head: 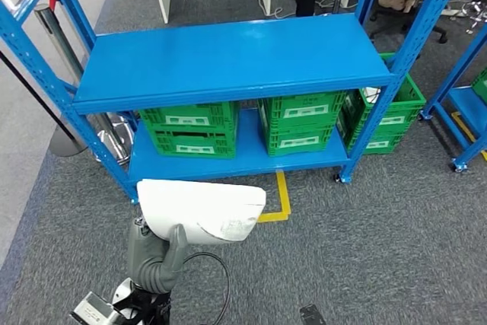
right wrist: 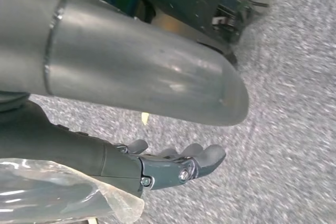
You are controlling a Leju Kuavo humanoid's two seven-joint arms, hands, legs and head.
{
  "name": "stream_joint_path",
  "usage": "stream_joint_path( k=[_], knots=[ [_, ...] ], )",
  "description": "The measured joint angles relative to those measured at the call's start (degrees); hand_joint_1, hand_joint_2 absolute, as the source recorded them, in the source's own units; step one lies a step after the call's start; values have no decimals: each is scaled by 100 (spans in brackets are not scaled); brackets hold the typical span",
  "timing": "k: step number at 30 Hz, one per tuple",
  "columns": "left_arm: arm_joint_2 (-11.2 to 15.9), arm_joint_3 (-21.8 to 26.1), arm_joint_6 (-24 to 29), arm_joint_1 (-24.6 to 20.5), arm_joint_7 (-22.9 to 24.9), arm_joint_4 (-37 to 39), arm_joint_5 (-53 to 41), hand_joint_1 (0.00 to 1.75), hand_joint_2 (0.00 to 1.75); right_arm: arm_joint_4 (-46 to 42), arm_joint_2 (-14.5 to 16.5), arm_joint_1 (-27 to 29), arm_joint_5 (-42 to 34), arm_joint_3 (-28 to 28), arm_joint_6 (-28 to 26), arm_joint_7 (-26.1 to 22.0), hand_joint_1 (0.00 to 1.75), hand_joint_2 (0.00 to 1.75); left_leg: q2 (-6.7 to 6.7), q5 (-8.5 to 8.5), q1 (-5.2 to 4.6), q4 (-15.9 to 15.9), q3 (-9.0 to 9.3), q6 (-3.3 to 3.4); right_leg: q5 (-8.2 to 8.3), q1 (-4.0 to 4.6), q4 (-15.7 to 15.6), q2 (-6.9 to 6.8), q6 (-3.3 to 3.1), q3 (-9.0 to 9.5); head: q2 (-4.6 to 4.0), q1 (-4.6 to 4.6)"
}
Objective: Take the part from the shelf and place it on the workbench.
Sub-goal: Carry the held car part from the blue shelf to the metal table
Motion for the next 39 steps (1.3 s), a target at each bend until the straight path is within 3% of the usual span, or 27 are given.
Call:
stream_joint_path(
  k=[1,2,4,6,7,9,18,21,22,23,24,25,26,27,28,29,31,32,33,34,35,36,38,39],
  knots=[
    [4,0,-1,7,0,0,0,175,175,0,0,1,1,1,0,0,0,0,0,28,15,166,56,-12,57,1,29,-6,8,-86,0,-2],
    [5,0,-1,12,0,-1,-1,175,175,0,0,0,1,1,-1,0,0,0,0,157,29,112,194,-16,103,0,67,-11,19,-185,-1,-2],
    [7,0,-1,16,0,-7,-2,175,175,0,0,-3,2,2,-1,0,0,0,-6,387,50,-565,719,-1,172,1,155,-9,52,-353,0,-3],
    [5,-2,-4,21,0,-26,-5,175,175,0,0,-12,4,4,-2,1,0,0,-18,375,41,-1317,1184,45,237,10,221,1,108,-470,0,2],
    [5,-3,-6,24,0,-36,-7,175,175,0,0,-17,5,4,-3,1,0,0,-24,326,31,-1500,1277,65,268,15,236,4,133,-505,0,4],
    [4,-5,-7,27,0,-44,-7,175,175,0,0,-22,7,5,-5,2,0,0,-25,313,19,-1563,1282,84,311,16,241,5,162,-535,0,5],
    [4,-5,-7,27,0,-44,-8,175,175,0,0,-23,8,5,-6,3,0,0,-25,320,13,-1565,1265,92,328,12,238,6,171,-546,0,3],
    [4,-5,-5,27,0,-45,-17,175,175,0,1,-16,4,8,-8,23,0,0,-25,381,-6,-1563,1202,158,404,0,223,2,222,-579,-1,3],
    [2,-6,9,28,0,-46,-33,175,175,1,4,-6,4,10,-2,39,0,0,-18,445,-5,-1579,1137,214,303,-9,299,16,253,-647,-1,13],
    [-7,5,63,35,0,-50,-72,175,175,1,11,9,14,21,-4,79,0,0,5,550,-18,-1595,1015,283,24,-17,672,32,281,-794,0,28],
    [-11,22,207,58,0,-62,-98,175,175,1,21,21,-86,2,-25,137,0,0,79,699,-38,-1605,846,322,-96,-2,785,-24,272,-651,-1,41],
    [-11,32,380,78,0,-73,-120,175,175,0,30,15,-266,-52,-45,158,0,0,215,870,-65,-1597,660,330,-283,24,718,-75,237,-429,-1,55],
    [-9,42,553,94,0,-81,-135,175,175,-2,38,9,-465,-123,-71,164,0,0,359,1008,-97,-1576,516,308,-334,54,564,-126,185,-156,0,62],
    [-1,40,700,101,0,-86,-135,175,175,-3,41,3,-683,-216,-87,140,0,0,484,1103,-116,-1553,425,264,-198,74,110,-171,122,197,0,63],
    [3,32,773,87,0,-79,-150,175,175,-3,41,4,-795,-288,-81,88,0,0,497,1078,-112,-1495,388,210,-230,74,-78,-135,71,258,1,60],
    [2,32,846,75,0,-69,-182,175,175,-3,42,24,-832,-336,-71,64,0,0,404,929,-94,-1344,343,168,-191,62,-84,-94,27,234,0,52],
    [4,27,1035,58,0,-33,-271,175,175,-2,42,44,-846,-395,-41,31,0,0,158,435,-43,-706,162,76,-113,51,-84,-6,-37,169,0,33],
    [10,18,1129,52,0,-3,-317,175,175,-2,42,48,-839,-414,-28,17,0,0,94,205,-25,-320,64,49,-81,53,-81,48,-51,135,0,28],
    [18,2,1203,45,0,36,-351,175,175,-2,42,51,-830,-425,-21,10,0,0,72,83,-16,-45,17,34,-53,55,-75,108,-50,110,0,28],
    [26,-14,1242,37,0,85,-368,175,175,-2,42,58,-829,-436,-31,19,0,0,65,78,-13,49,48,33,-29,56,-63,172,-42,93,0,28],
    [32,-24,1252,31,0,144,-361,175,175,-2,42,66,-834,-446,-58,50,0,0,57,180,-12,-63,165,43,-10,56,-48,238,-32,78,0,28],
    [34,-21,1252,28,0,210,-345,175,175,-2,42,72,-839,-458,-107,110,0,0,16,359,-12,-363,357,65,3,56,-27,306,-24,66,0,29],
    [12,24,1312,35,0,366,-346,175,175,-2,43,71,-856,-477,-251,280,0,0,-255,644,-1,-1078,753,133,18,49,19,431,2,-1,0,34],
    [-10,67,1405,44,0,441,-383,175,175,-2,43,64,-868,-486,-330,364,0,0,-384,701,4,-1326,874,160,35,38,38,495,31,-43,0,30]
  ],
)
